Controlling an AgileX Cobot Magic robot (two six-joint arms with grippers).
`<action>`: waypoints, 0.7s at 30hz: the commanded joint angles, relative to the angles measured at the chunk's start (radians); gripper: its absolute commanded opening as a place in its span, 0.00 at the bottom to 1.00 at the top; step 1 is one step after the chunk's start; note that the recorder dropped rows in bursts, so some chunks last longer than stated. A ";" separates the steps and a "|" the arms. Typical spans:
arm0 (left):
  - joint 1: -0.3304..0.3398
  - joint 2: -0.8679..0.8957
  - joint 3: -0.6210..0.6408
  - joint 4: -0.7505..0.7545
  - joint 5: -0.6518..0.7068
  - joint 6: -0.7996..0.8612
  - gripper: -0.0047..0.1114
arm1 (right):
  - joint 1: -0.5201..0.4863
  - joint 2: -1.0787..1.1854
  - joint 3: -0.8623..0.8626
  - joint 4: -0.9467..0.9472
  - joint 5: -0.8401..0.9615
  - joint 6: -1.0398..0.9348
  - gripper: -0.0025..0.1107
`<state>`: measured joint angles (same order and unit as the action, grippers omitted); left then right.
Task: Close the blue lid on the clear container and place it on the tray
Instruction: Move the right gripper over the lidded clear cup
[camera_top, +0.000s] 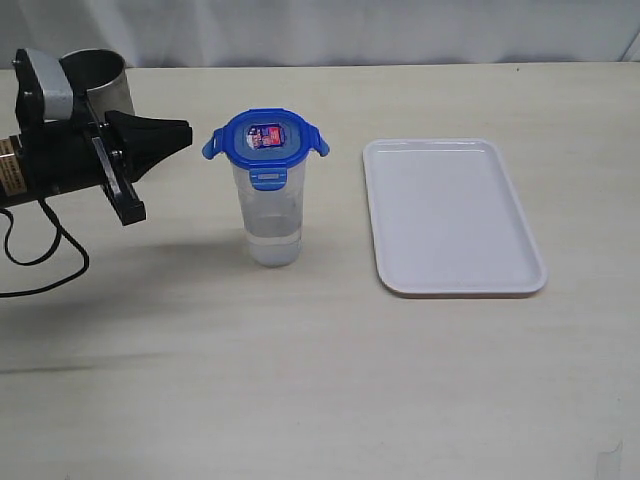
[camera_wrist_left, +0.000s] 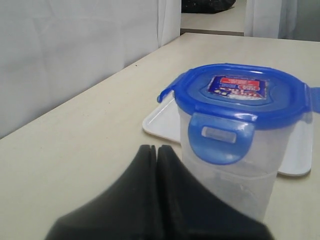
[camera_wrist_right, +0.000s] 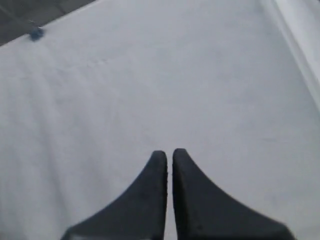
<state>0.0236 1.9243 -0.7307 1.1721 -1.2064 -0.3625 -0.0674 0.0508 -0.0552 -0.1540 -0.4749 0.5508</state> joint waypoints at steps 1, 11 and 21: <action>-0.002 0.003 -0.006 -0.022 -0.015 -0.009 0.04 | -0.005 0.203 -0.127 -0.481 -0.169 0.332 0.06; -0.066 0.003 -0.011 -0.067 -0.015 0.014 0.04 | -0.005 0.921 -0.347 -0.949 -0.608 0.401 0.06; -0.076 0.003 -0.011 -0.119 -0.011 0.033 0.04 | 0.164 1.450 -0.599 -1.155 -0.644 0.258 0.06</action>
<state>-0.0476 1.9243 -0.7369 1.0712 -1.2127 -0.3365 0.0375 1.4039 -0.5928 -1.2586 -1.1102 0.8509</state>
